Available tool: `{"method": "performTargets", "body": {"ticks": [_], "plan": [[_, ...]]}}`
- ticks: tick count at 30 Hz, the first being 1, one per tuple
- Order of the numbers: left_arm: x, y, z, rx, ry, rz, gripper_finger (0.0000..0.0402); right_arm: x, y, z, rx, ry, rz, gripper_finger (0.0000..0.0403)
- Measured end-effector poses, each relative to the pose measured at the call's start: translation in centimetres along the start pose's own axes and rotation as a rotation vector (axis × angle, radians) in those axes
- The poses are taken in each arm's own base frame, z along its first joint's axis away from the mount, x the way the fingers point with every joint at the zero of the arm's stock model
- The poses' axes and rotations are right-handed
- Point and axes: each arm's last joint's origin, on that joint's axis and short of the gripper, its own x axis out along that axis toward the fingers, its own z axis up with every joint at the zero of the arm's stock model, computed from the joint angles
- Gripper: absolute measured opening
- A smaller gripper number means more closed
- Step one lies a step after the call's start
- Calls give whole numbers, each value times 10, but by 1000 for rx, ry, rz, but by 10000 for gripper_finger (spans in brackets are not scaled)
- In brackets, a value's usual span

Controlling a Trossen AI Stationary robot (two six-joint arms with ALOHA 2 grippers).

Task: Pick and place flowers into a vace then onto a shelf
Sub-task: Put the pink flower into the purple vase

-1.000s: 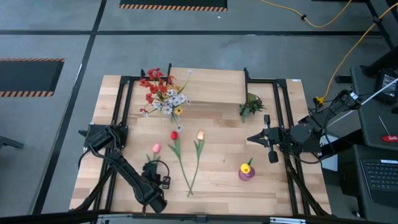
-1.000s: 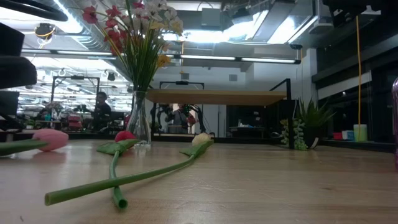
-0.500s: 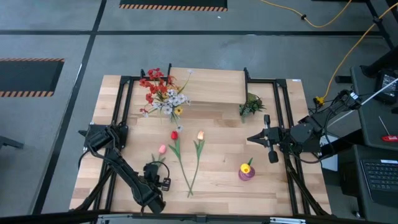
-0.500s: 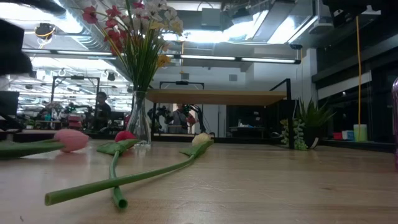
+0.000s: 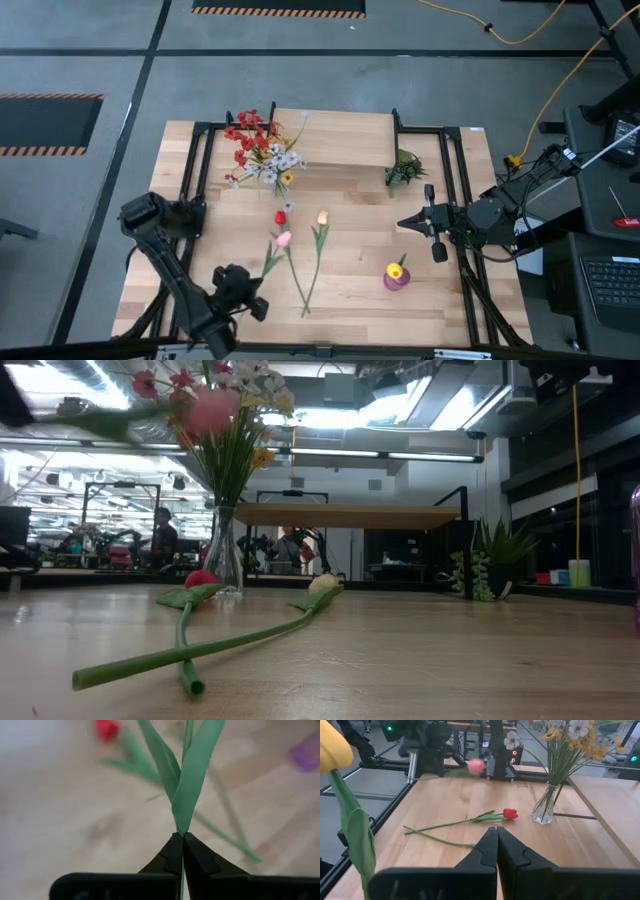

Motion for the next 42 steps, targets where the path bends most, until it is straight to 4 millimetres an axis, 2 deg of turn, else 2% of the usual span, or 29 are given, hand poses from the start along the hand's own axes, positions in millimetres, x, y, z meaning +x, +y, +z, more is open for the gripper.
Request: {"method": "performTargets", "body": {"ticks": [11,18,22,27,31,35,42], "plan": [[-20,-3,26,317,-250,-173,2,0,0,5,5,-49,3,0],[-32,-3,55,462,-300,-184,2,-1,0,10,14,-73,5,0],[-31,-11,64,503,-260,-206,2,-1,0,11,21,-83,6,0],[-22,-35,66,585,-193,-320,2,-2,3,14,32,-109,94,0],[-12,-51,71,689,-241,-384,2,-2,5,17,39,-131,150,0],[3,-57,75,766,-285,-404,2,-2,5,18,41,-140,170,0],[41,-62,83,816,-302,-577,2,-2,5,17,22,-138,168,2]]}}
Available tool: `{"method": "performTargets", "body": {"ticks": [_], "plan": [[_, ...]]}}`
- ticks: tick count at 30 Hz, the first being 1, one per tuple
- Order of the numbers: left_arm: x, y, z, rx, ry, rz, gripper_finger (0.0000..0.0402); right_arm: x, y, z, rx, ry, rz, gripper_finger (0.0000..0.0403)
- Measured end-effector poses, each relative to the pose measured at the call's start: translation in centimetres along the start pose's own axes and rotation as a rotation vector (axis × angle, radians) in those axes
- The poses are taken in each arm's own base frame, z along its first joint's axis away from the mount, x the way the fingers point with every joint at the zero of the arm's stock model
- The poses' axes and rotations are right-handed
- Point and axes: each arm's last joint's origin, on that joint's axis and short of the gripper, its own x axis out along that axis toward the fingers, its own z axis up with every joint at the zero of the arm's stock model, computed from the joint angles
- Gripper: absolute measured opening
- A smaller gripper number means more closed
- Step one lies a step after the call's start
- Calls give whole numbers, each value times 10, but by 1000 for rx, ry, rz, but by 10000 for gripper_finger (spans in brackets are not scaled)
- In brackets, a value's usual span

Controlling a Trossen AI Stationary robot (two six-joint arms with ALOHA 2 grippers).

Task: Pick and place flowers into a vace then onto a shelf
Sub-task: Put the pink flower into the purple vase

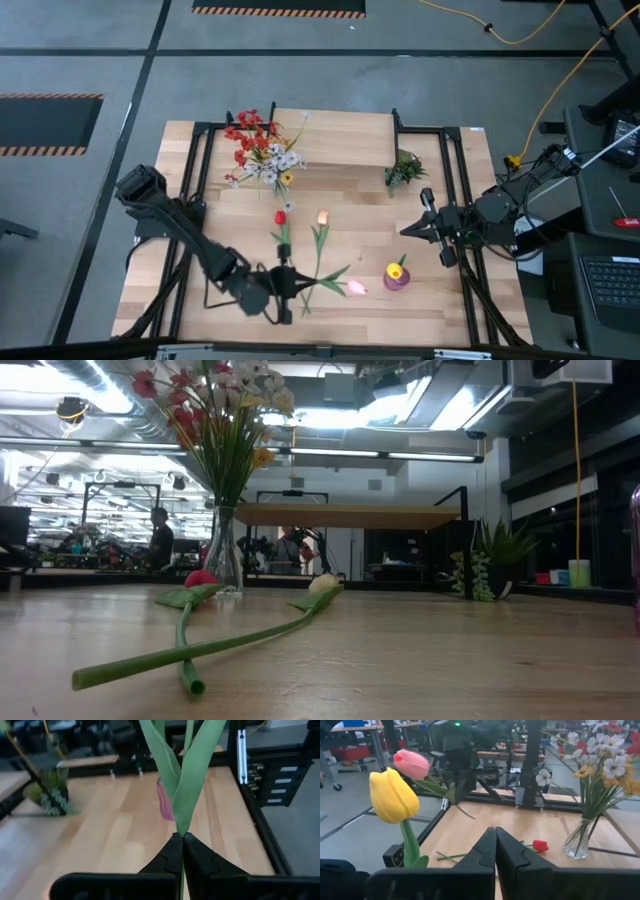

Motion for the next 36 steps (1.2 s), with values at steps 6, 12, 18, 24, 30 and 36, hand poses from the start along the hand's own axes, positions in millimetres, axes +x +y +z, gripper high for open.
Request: {"method": "performTargets", "body": {"ticks": [6,12,18,24,30,36], "plan": [[9,29,0,-5,-123,-49,2,0,0,1,-36,-7,0,15],[8,49,-3,52,-285,-64,2,3,0,1,-134,-16,-9,14],[23,82,6,104,-446,-131,2,15,-4,6,-206,-70,-65,10],[40,120,13,106,-500,-180,2,29,-9,1,-239,-32,-111,28],[46,138,15,88,-520,-185,2,38,-10,8,-240,-47,-64,59],[46,145,20,109,-569,-156,2,48,-11,23,-257,-65,-15,91]]}}
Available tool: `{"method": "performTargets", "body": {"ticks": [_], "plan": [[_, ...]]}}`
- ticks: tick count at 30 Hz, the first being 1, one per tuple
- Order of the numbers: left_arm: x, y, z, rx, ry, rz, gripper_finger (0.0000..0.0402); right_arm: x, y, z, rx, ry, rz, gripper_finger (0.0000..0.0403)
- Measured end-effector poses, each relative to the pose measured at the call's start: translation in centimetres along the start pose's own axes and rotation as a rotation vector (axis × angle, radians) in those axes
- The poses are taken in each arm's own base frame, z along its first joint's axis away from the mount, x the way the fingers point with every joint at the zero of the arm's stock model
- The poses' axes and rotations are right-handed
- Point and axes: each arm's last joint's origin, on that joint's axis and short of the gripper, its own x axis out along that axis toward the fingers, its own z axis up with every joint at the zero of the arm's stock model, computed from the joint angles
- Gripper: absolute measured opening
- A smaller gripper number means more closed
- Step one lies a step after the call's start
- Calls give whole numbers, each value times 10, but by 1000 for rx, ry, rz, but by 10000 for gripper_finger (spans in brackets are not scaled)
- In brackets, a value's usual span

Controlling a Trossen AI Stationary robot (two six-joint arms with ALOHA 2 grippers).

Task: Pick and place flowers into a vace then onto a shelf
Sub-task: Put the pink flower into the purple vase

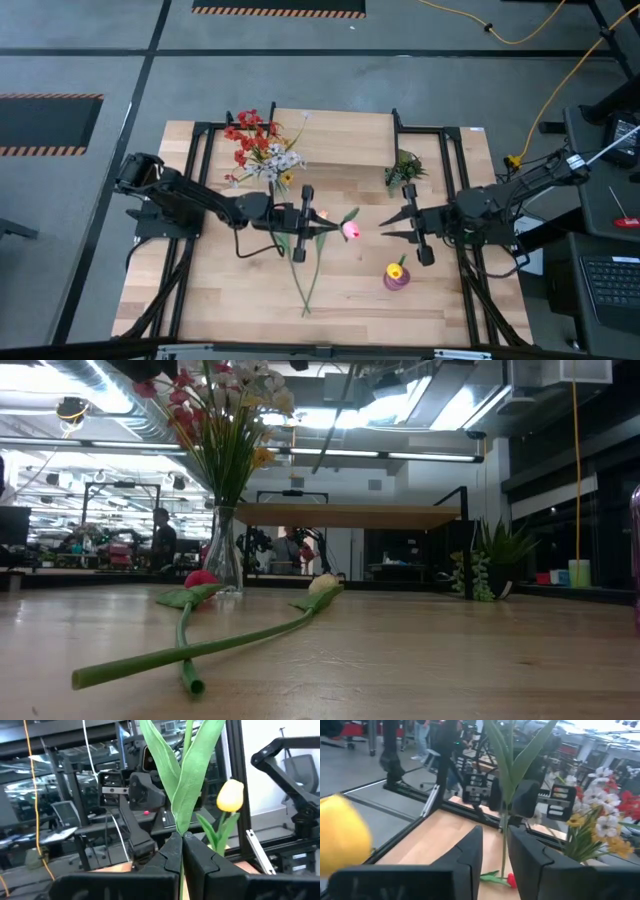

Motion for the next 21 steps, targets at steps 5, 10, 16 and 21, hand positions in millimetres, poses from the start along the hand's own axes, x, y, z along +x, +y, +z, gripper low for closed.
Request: {"method": "performTargets", "body": {"ticks": [5,10,16,21], "plan": [[1,8,-1,4,-1,23,2,16,-4,1,-7,31,-27,102],[2,17,4,6,-65,16,2,35,-10,-3,-26,28,-70,103],[10,24,9,11,-92,12,2,50,-19,-8,-2,-32,-60,103],[20,25,3,20,-80,16,2,55,-28,-12,8,-31,-82,103]]}}
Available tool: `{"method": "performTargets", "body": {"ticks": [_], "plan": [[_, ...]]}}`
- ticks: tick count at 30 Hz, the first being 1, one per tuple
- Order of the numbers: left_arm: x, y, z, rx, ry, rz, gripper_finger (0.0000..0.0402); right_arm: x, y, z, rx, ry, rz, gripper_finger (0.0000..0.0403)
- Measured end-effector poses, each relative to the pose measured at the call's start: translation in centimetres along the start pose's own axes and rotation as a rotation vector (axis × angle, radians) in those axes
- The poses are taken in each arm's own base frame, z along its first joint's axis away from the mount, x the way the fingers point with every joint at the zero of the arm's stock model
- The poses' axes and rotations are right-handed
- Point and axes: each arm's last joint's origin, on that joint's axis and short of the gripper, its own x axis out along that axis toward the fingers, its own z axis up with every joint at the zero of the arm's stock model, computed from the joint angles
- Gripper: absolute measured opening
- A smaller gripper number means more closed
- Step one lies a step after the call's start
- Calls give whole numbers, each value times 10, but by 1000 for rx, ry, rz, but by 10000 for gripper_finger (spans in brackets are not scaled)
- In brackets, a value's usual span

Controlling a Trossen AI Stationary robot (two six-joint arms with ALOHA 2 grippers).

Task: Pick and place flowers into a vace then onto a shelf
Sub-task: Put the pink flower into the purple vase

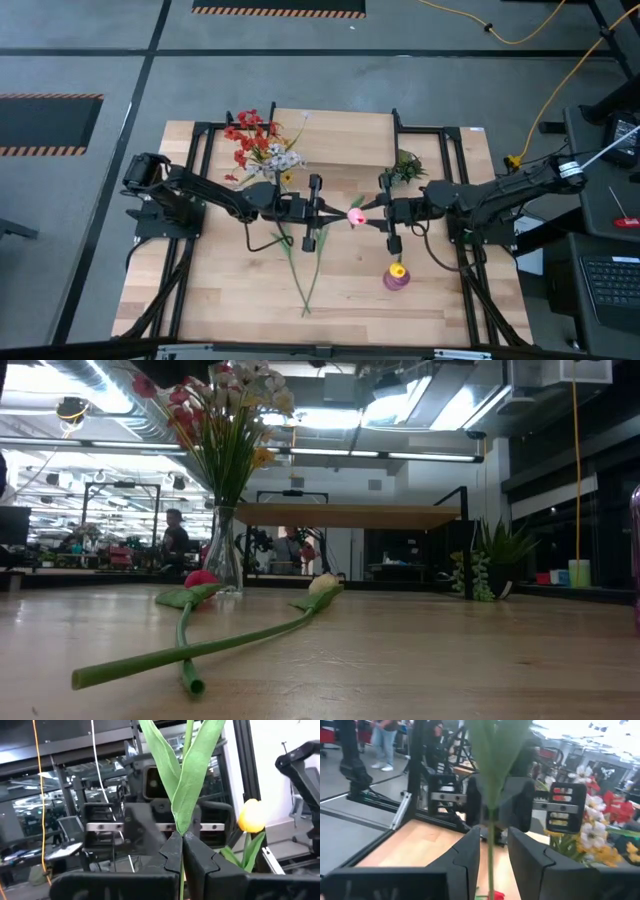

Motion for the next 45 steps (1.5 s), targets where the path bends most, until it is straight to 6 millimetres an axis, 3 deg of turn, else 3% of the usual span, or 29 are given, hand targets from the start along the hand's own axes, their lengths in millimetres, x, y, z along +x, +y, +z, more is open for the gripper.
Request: {"method": "performTargets", "body": {"ticks": [5,12,30,41,45], "plan": [[10,1,-7,29,14,1,2,1,-3,-1,23,-3,16,103],[20,2,5,75,-45,-36,2,1,-3,-1,28,-2,20,103],[22,13,1,94,-23,-19,2,1,-2,-1,26,-8,53,101],[22,17,-3,74,-10,-72,2,1,-2,-2,24,-3,47,11],[22,17,-3,66,-10,-72,2,1,-2,-2,29,-3,44,9]]}}
